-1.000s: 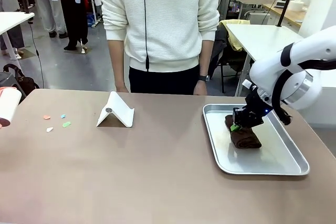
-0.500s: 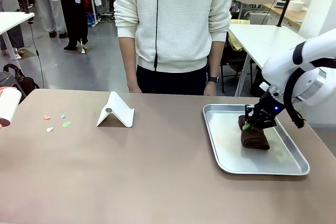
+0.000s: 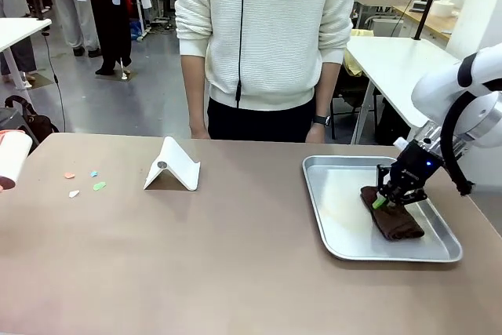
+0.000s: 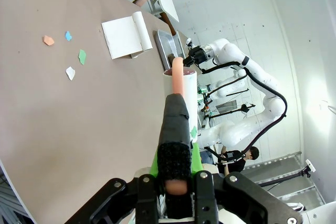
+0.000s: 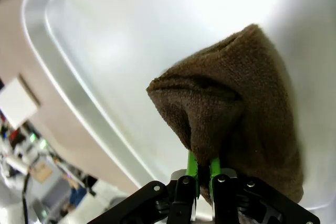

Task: Clean the surface of the table.
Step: If a person points to the right, clean the right side of the table with your right hand, and if they point to the left, clean the left side with your left hand.

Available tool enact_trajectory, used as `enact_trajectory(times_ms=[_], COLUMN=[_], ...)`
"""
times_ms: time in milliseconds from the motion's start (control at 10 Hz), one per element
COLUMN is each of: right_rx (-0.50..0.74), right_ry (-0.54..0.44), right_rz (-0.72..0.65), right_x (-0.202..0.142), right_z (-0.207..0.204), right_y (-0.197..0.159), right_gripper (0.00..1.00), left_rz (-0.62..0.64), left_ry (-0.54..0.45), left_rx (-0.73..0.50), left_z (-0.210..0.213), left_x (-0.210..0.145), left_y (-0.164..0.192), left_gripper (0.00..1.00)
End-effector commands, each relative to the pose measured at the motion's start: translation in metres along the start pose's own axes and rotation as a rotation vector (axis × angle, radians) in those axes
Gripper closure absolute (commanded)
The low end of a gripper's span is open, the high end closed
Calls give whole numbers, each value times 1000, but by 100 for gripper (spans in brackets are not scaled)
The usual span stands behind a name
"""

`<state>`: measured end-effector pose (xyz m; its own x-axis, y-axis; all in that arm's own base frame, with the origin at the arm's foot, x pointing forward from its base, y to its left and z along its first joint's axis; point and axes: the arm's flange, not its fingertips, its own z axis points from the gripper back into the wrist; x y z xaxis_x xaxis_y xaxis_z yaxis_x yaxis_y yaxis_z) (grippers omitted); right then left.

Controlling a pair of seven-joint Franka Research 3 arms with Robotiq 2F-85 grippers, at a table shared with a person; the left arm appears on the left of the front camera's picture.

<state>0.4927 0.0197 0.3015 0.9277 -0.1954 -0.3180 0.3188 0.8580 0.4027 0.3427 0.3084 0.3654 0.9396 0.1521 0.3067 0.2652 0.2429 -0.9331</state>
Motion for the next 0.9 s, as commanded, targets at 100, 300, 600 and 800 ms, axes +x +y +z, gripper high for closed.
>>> enact_trajectory(times_ms=[100, 300, 600, 800], right_rx=[190, 390, 711, 989], right_ry=[59, 74, 191, 241], right_rz=[279, 389, 420, 264], right_x=[-12, -19, -33, -57], right_z=[7, 14, 46, 86], right_y=[11, 11, -5, -16], right_gripper=[100, 100, 100, 100], left_rz=[-18, -18, -18, -18], left_ry=[7, 7, 7, 7], left_rx=[3, 3, 3, 3], left_z=[0, 0, 0, 0], left_x=[-2, -2, -2, -2], left_y=[-4, -4, -4, -4], left_gripper=[100, 100, 100, 100])
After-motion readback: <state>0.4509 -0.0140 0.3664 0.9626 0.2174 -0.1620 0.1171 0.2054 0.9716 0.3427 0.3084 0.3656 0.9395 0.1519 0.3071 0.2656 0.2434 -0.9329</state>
